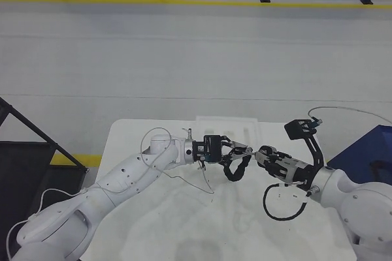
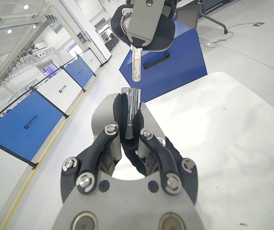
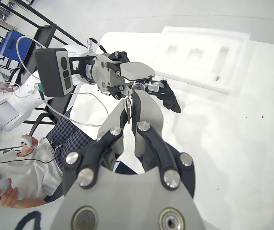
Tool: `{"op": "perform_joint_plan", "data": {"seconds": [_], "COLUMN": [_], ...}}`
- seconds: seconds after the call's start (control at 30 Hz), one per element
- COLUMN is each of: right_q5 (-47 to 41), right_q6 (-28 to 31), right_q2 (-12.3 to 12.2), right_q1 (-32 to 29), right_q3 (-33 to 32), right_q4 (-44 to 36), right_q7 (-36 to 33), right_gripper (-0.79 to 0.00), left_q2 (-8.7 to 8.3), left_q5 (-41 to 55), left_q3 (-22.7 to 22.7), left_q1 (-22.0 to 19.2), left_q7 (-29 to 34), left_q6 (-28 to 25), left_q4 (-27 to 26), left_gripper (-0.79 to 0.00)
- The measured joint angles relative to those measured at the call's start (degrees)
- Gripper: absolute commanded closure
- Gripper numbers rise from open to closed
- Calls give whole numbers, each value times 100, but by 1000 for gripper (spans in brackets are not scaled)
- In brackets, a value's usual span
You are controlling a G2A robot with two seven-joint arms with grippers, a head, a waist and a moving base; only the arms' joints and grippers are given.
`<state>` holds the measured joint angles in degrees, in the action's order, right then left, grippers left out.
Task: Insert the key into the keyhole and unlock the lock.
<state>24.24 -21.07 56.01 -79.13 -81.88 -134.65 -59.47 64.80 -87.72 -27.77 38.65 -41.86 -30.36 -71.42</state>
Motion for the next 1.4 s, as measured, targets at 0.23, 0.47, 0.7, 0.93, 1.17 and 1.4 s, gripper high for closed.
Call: {"op": "perform_joint_plan", "data": {"seconds": [0.23, 0.47, 0.7, 0.93, 1.17, 1.4], "right_q5": [23, 36, 30, 31, 38, 27], "right_q6": [-132, -195, -221, -232, -271, -283], "right_q2": [-3, -16, -23, -29, -41, -51], "right_q1": [19, 22, 7, -4, -62, -79], "right_q3": [57, 61, 83, 85, 18, 20], "right_q4": [0, 0, 0, 0, 0, 0], "right_q7": [6, -58, -40, 16, 27, 1], "right_gripper": [0, 0, 0, 0, 0, 0], "left_q2": [19, 31, 41, 65, 107, 147], "left_q5": [-117, -273, -373, -458, -538, -606], "left_q3": [-141, -283, -409, -491, -551, -597], "left_q1": [72, 141, 218, 284, 313, 346], "left_q7": [43, 124, 145, 161, 141, 151], "left_q6": [-101, -158, -239, -332, -403, -451], "left_q4": [-42, -108, -161, -175, -154, -164], "left_gripper": [0, 0, 0, 0, 0, 0]}}
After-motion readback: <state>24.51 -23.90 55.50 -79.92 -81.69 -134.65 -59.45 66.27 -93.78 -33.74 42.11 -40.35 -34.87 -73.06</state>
